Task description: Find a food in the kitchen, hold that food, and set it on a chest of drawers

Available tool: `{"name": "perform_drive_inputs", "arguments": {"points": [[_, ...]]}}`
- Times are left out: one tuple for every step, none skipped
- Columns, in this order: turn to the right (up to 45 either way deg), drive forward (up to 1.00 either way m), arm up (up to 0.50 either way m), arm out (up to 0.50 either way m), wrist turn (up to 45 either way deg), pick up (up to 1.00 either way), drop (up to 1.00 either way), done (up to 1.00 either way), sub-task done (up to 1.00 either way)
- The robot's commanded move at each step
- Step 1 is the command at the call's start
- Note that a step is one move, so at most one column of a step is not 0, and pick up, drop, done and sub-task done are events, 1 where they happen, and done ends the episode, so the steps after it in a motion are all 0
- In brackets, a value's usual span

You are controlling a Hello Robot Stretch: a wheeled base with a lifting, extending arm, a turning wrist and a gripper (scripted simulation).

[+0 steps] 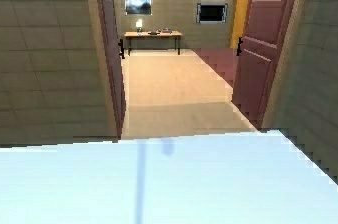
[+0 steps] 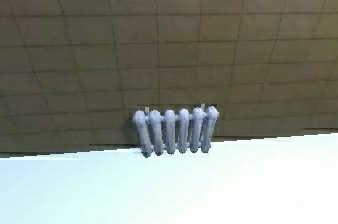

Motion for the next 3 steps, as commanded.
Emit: {"name": "perform_drive_inputs", "arguments": {"points": [[3.0,0.0,0.0,0.0,0.0,0.0,0.0,0.0,0.0],[0.0,1.0,0.0,0.0,0.0,0.0,0.0,0.0,0.0],[0.0,1.0,0.0,0.0,0.0,0.0,0.0,0.0,0.0]]}}
